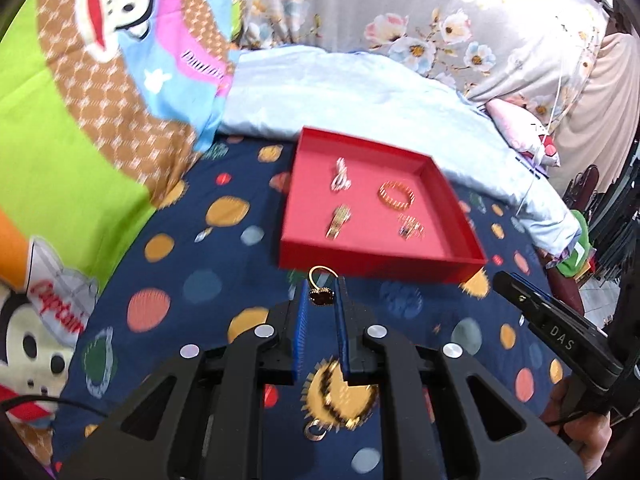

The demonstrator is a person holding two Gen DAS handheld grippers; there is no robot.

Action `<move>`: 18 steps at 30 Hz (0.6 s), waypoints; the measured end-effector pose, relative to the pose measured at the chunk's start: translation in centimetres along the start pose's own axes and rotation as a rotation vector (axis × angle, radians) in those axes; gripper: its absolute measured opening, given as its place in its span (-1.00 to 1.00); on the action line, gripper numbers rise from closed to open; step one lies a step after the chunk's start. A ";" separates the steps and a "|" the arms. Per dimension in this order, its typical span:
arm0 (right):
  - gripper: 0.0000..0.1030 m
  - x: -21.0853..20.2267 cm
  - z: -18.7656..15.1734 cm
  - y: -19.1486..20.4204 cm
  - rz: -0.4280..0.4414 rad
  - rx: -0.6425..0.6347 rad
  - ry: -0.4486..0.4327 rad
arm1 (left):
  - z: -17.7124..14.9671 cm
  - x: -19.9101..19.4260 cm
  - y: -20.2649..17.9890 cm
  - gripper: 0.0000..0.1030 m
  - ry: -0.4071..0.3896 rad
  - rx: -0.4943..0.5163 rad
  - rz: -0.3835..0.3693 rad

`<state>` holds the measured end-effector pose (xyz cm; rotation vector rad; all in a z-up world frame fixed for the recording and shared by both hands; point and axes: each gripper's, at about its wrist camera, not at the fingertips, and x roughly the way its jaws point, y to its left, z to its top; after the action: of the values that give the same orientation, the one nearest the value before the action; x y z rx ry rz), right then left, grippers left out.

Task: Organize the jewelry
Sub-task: 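Place both rings into the red tray and open both tools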

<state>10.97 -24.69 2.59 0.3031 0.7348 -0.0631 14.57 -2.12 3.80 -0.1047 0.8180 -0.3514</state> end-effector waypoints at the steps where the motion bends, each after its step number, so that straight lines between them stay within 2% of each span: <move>1: -0.56 0.1 0.3 0.1 0.001 -0.003 -0.005 | 0.4 0.0 -0.2 -0.76 -0.006 0.003 -0.005; 9: -0.55 4.1 3.7 1.0 -0.006 -0.032 0.005 | 5.6 3.1 -2.6 -0.76 -0.043 0.041 -0.030; 18: -0.55 7.6 4.0 0.9 -0.025 -0.037 0.056 | 7.4 7.7 -3.0 -0.76 0.004 0.038 -0.018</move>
<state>19.37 -24.64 0.49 0.2608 0.7948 -0.0649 24.01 -7.89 4.12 -0.0757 0.8142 -0.3843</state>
